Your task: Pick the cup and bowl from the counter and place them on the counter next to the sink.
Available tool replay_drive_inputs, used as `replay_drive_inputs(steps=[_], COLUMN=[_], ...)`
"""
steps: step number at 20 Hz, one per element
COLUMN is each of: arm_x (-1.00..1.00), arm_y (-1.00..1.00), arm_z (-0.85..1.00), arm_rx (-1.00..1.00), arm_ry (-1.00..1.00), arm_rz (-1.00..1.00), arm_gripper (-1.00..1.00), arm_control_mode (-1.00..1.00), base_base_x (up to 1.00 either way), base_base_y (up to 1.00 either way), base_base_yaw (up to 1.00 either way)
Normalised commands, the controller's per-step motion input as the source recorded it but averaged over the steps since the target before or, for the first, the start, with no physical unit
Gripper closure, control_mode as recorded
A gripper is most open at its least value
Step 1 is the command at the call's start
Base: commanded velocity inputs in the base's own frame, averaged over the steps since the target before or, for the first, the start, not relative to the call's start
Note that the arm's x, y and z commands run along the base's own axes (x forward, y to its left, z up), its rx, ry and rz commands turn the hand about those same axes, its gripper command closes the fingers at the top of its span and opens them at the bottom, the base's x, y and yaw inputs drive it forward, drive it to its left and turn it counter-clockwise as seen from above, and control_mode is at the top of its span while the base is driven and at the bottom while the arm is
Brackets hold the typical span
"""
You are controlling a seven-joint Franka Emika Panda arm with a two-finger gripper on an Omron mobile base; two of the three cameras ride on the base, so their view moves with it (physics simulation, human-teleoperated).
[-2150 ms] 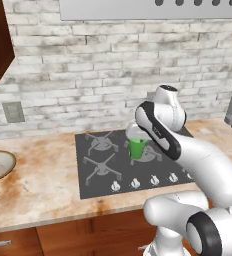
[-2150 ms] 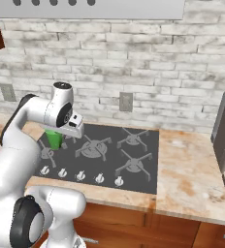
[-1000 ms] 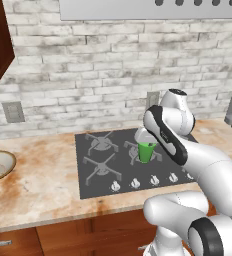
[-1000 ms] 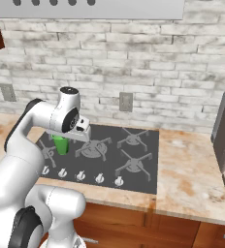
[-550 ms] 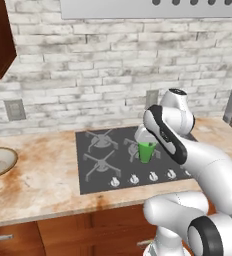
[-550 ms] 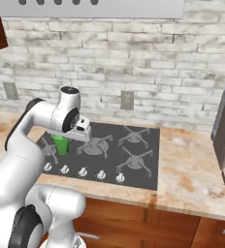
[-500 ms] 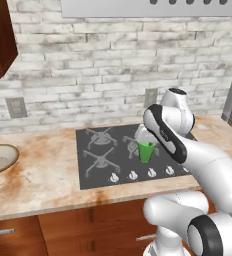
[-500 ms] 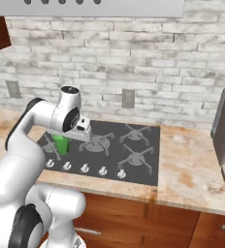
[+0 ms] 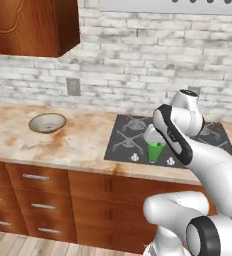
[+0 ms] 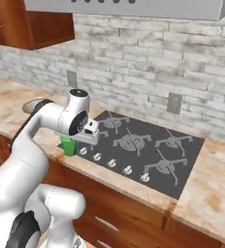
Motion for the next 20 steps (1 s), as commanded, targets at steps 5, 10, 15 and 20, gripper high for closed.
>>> replay_drive_inputs(steps=[5,10,15,20], arm_x=[0.00,0.00,0.00,0.00], arm_y=[0.00,0.00,0.00,0.00], arm_z=[0.00,0.00,0.00,0.00], arm_rx=[0.00,0.00,0.00,0.00], arm_ry=[0.00,0.00,0.00,0.00], arm_rz=[0.00,0.00,0.00,0.00], arm_gripper=[1.00,1.00,1.00,1.00], arm_control_mode=[1.00,1.00,1.00,1.00], base_base_x=[-0.12,-0.13,-0.13,-0.16], base_base_y=[-0.30,-0.08,0.00,-0.04], base_base_yaw=[0.84,0.80,0.78,0.81])
